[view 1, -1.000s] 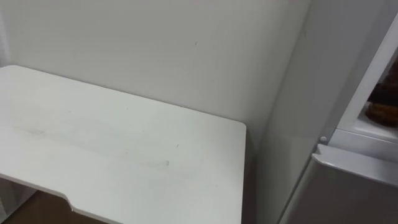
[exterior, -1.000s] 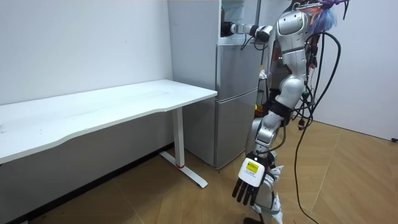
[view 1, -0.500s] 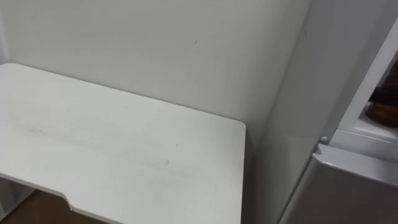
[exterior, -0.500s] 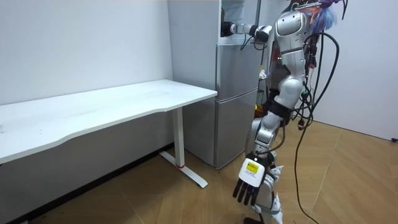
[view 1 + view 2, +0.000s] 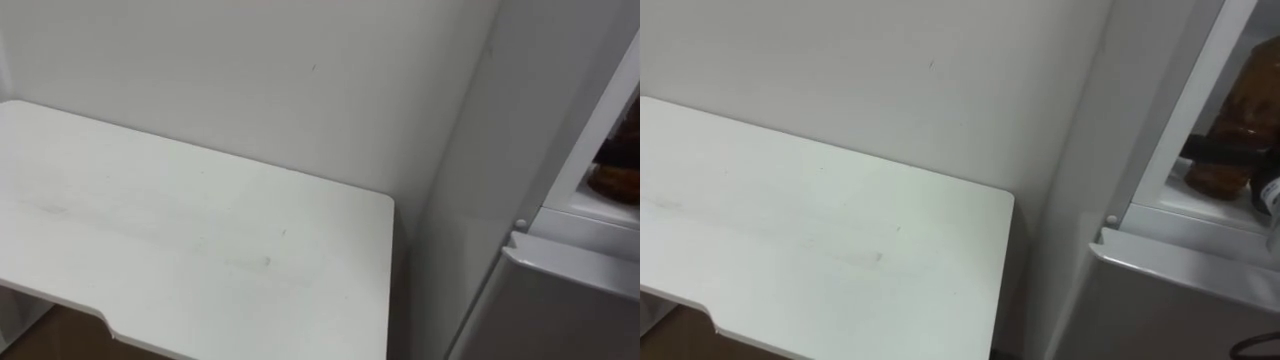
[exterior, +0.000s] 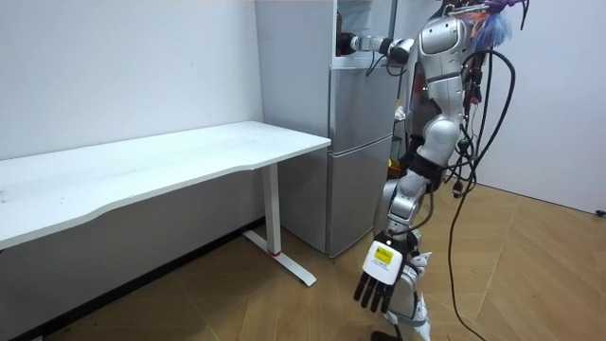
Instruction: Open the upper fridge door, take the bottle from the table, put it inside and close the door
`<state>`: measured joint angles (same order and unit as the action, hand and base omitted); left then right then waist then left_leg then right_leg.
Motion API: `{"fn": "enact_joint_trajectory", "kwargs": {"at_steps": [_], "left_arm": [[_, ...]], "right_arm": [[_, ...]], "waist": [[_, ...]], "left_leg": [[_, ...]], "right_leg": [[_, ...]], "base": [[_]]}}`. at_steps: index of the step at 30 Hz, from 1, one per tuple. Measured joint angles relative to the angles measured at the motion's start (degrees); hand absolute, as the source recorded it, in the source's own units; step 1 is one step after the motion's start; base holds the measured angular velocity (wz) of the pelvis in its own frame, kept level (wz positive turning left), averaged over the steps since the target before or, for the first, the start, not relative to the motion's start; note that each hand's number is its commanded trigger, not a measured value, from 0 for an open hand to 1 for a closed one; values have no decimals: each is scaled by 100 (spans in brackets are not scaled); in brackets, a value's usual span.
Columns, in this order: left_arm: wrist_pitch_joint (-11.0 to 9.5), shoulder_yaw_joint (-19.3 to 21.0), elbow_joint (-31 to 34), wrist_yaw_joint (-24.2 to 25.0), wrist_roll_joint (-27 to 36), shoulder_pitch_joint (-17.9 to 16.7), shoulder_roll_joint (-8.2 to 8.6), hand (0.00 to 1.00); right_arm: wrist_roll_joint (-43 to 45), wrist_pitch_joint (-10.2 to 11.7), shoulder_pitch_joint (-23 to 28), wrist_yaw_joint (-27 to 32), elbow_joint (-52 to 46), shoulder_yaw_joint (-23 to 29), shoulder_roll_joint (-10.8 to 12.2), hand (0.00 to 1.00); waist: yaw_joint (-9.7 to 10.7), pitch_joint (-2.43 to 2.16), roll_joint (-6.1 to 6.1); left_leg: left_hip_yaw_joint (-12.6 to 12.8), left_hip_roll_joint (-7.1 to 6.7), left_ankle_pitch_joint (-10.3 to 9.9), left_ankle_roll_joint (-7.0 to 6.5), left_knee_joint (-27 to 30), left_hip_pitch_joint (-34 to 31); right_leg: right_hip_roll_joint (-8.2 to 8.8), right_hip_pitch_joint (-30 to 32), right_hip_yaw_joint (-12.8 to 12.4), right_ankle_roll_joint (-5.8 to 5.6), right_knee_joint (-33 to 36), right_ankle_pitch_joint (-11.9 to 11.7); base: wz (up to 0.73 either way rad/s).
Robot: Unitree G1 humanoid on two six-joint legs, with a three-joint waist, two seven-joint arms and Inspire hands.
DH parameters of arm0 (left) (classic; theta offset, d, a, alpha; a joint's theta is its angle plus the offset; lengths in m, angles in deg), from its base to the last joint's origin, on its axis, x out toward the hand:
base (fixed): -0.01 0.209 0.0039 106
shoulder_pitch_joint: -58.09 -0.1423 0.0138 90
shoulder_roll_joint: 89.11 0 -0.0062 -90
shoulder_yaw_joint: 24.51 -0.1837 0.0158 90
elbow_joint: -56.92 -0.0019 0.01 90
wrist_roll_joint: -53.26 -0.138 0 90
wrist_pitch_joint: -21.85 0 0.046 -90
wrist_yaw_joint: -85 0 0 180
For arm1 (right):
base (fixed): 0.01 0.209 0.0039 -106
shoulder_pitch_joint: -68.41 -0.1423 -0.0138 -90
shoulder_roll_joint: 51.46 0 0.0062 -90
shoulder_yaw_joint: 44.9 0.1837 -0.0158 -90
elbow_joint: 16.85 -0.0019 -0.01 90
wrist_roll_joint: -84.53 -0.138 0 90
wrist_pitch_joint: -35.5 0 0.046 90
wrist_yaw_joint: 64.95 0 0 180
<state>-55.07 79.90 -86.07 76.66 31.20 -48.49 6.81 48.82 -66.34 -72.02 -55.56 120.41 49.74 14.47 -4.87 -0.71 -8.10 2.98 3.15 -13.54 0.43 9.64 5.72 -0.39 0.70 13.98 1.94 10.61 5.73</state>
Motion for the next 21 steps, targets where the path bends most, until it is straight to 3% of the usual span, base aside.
{"fn": "enact_joint_trajectory", "kwargs": {"at_steps": [9,12,21], "left_arm": [[-62,10,-1,-21,4,7,1,0],[-62,3,-2,-108,10,-5,7,0],[-94,2,15,-243,10,20,8,0]], "right_arm": [[-565,4,-22,65,-467,3,0,0],[-992,4,-17,112,-750,1,1,0],[-1025,4,2,143,-1406,7,1,0]], "waist": [[28,3,3],[129,2,-7],[315,-3,-13]], "left_leg": [[86,6,-8,7,-58,45],[145,18,-8,11,-87,57],[242,26,-6,14,-97,88]], "right_leg": [[-35,8,-148,3,15,-1],[-61,17,-218,6,9,-3],[-82,42,-296,8,-5,-4]], "base": [[-6],[-7],[-5]]}}
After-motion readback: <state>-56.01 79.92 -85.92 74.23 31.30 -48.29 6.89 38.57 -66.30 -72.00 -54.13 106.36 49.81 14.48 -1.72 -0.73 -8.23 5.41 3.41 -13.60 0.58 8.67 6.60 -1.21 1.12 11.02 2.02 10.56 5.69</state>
